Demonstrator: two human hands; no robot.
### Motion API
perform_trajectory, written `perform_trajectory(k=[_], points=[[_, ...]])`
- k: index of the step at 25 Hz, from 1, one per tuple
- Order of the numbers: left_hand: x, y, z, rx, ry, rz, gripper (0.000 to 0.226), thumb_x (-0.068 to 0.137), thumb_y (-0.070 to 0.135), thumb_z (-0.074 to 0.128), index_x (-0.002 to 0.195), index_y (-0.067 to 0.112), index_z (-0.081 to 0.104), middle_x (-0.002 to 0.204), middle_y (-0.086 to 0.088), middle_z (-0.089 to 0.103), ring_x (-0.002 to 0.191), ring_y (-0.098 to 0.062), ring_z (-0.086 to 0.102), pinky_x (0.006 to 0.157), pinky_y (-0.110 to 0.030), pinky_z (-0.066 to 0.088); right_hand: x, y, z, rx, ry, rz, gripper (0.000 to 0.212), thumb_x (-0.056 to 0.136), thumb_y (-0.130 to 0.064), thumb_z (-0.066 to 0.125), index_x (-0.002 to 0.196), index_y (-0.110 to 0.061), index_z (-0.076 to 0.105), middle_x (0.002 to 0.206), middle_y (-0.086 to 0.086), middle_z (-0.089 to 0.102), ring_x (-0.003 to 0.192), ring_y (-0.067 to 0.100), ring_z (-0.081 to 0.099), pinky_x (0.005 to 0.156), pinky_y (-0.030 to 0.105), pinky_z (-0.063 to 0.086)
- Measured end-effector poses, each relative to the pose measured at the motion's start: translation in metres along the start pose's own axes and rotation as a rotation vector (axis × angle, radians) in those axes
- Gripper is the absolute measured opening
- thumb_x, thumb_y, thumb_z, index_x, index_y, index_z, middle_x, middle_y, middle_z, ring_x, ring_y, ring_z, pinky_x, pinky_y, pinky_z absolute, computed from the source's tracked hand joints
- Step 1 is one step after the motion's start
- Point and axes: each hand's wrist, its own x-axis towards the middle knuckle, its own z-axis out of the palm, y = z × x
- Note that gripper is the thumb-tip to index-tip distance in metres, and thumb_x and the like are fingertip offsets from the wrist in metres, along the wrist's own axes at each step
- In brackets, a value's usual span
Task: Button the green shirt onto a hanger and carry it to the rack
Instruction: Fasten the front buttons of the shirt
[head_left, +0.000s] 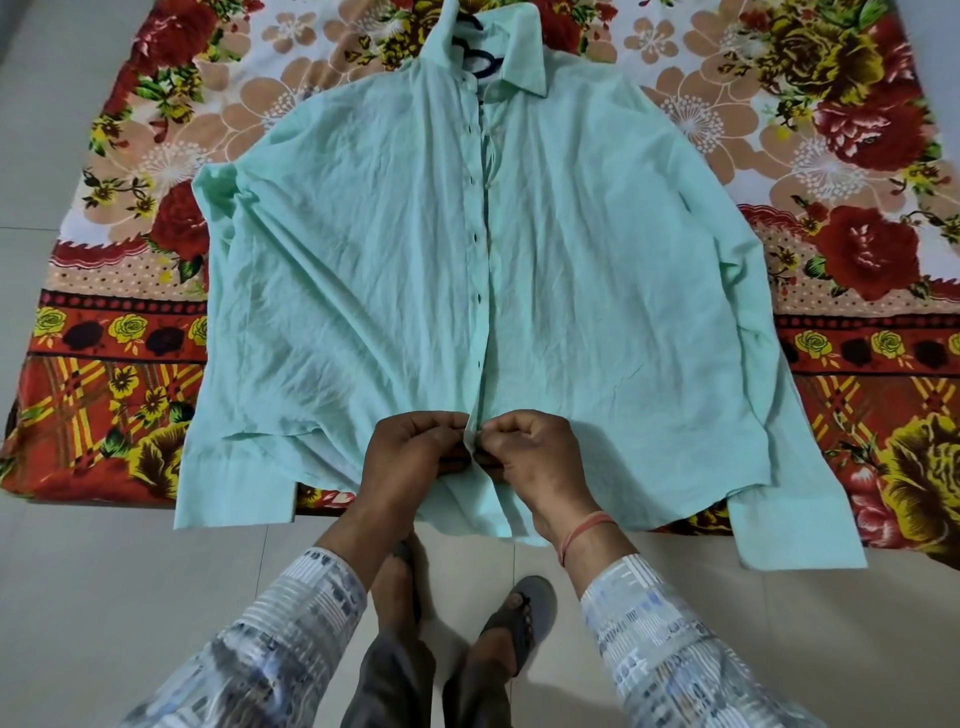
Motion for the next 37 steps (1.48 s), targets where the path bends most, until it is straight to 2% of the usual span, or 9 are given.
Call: perform_trajectory(k=[3, 7, 12, 17, 20, 25, 30, 34, 37], points=[[0.000, 0.001, -0.001, 0.007, -0.032, 0.010, 0.014, 0.093, -0.005, 0.074, 0.100, 0.003, 0.083, 0.091, -0.019, 0.084, 0.081, -0.026, 0.080, 0.075, -0.029, 0.065, 0.001, -0.001, -0.002, 0.031, -0.054, 0.026, 0.009, 0.091, 0.002, 0.074, 0.089, -0.005, 0.078, 0.075, 0.012, 0.078, 0.062, 0.014, 0.074, 0.063, 0.025, 0.064], [0.005, -0.001, 0.000, 0.076, 0.007, 0.012, 0.019, 0.084, -0.004, 0.085, 0.100, 0.006, 0.083, 0.090, -0.016, 0.084, 0.080, -0.024, 0.080, 0.075, -0.029, 0.064, 0.002, -0.002, -0.004, -0.082, -0.097, -0.020, 0.022, 0.094, 0.003, 0.065, 0.080, -0.010, 0.077, 0.074, 0.010, 0.077, 0.066, 0.015, 0.076, 0.065, 0.024, 0.064], [0.005, -0.003, 0.000, 0.113, -0.008, 0.033, 0.022, 0.082, 0.002, 0.090, 0.101, 0.009, 0.083, 0.092, -0.012, 0.084, 0.083, -0.020, 0.080, 0.079, -0.029, 0.065, 0.005, 0.003, -0.001, -0.176, -0.060, -0.058, 0.017, 0.096, -0.010, 0.073, 0.082, -0.002, 0.078, 0.083, 0.019, 0.080, 0.070, 0.024, 0.078, 0.063, 0.023, 0.062], [0.001, -0.004, 0.001, 0.146, -0.005, 0.050, 0.023, 0.082, 0.006, 0.092, 0.103, 0.011, 0.084, 0.090, -0.005, 0.086, 0.092, -0.019, 0.083, 0.092, -0.036, 0.066, 0.011, 0.015, 0.001, -0.156, -0.051, -0.032, 0.012, 0.100, -0.007, 0.066, 0.089, -0.003, 0.071, 0.083, 0.007, 0.081, 0.057, 0.006, 0.067, 0.056, 0.021, 0.051], [0.006, -0.005, 0.002, 0.258, 0.011, 0.086, 0.021, 0.083, 0.011, 0.092, 0.100, 0.020, 0.085, 0.090, 0.002, 0.086, 0.092, -0.012, 0.083, 0.097, -0.040, 0.065, 0.015, 0.017, -0.001, -0.206, -0.062, -0.080, 0.006, 0.101, -0.008, 0.066, 0.100, -0.012, 0.069, 0.085, 0.000, 0.079, 0.064, 0.006, 0.073, 0.063, 0.026, 0.056], [0.004, 0.000, -0.001, 0.399, -0.033, 0.163, 0.035, 0.084, 0.018, 0.092, 0.116, 0.024, 0.081, 0.092, 0.011, 0.085, 0.093, 0.000, 0.079, 0.099, -0.032, 0.061, 0.016, 0.020, -0.002, -0.453, -0.091, -0.294, 0.028, 0.099, -0.011, 0.066, 0.115, -0.032, 0.055, 0.086, -0.007, 0.074, 0.086, 0.013, 0.075, 0.084, 0.041, 0.064], [0.003, -0.001, 0.001, 0.286, 0.015, 0.092, 0.026, 0.087, 0.007, 0.086, 0.109, 0.019, 0.082, 0.088, 0.001, 0.085, 0.087, -0.016, 0.083, 0.094, -0.044, 0.066, 0.012, 0.017, -0.008, -0.352, -0.142, -0.266, 0.026, 0.102, -0.010, 0.062, 0.117, -0.030, 0.054, 0.083, -0.004, 0.075, 0.065, 0.013, 0.069, 0.072, 0.035, 0.060], [0.002, 0.001, 0.002, 0.290, 0.001, 0.082, 0.027, 0.085, 0.006, 0.085, 0.108, 0.021, 0.080, 0.088, -0.002, 0.085, 0.085, -0.021, 0.083, 0.092, -0.050, 0.066, 0.012, 0.018, -0.005, -0.387, -0.104, -0.222, 0.021, 0.096, -0.022, 0.063, 0.111, -0.034, 0.054, 0.091, -0.003, 0.077, 0.082, 0.021, 0.075, 0.083, 0.046, 0.063], [-0.002, 0.008, 0.003, 0.313, 0.008, 0.076, 0.034, 0.081, 0.003, 0.083, 0.106, 0.025, 0.079, 0.086, -0.002, 0.083, 0.081, -0.023, 0.082, 0.087, -0.054, 0.066, 0.013, 0.008, -0.007, -0.389, -0.144, -0.154, 0.008, 0.096, -0.021, 0.066, 0.102, -0.024, 0.063, 0.089, 0.001, 0.079, 0.074, 0.020, 0.077, 0.072, 0.040, 0.066]])
